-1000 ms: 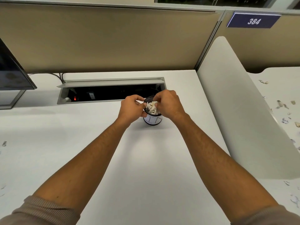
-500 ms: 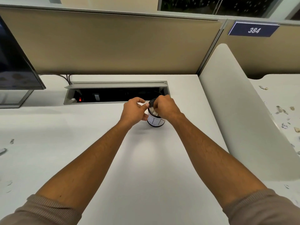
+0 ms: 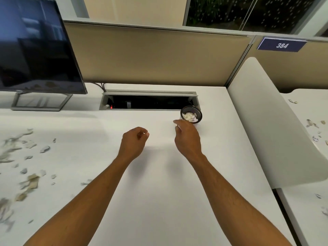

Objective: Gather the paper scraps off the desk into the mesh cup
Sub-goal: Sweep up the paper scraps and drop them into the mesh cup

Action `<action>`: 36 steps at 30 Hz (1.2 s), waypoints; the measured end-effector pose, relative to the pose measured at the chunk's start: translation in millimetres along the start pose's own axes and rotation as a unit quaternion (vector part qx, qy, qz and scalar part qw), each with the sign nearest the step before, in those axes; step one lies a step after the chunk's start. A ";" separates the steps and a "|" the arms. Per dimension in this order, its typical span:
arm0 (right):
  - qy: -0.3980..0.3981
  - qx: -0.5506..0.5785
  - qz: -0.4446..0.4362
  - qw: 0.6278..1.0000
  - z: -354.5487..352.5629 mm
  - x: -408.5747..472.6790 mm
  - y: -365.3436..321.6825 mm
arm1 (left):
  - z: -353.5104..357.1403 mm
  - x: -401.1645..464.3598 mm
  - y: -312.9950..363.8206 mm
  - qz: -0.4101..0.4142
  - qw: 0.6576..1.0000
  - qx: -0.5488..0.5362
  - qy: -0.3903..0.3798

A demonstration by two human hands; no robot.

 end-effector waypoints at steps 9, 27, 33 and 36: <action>-0.134 -0.038 -0.003 0.990 82.0 -87.2 -51.5 | -67.0 -70.7 -110.9 0.023 0.994 0.102 0.013; -0.286 -0.172 -0.103 0.937 227.3 -198.4 -157.3 | -206.5 -161.4 -274.1 0.048 0.943 0.294 0.149; -0.295 -0.206 -0.138 0.923 252.8 -198.5 -182.1 | -215.5 -184.6 -288.0 0.012 0.934 0.302 0.191; -0.305 -0.186 -0.169 0.918 265.5 -192.6 -196.1 | -220.2 -193.9 -297.9 -0.052 0.918 0.333 0.208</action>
Point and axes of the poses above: each hand's wrist, its own x-axis towards the middle knuckle, its own z-axis out of the palm, y = z × x, the point moved 2 cm from there along x, towards the middle knuckle, and after that the axes turned 8 degrees about -z, right-handed, at the moved point
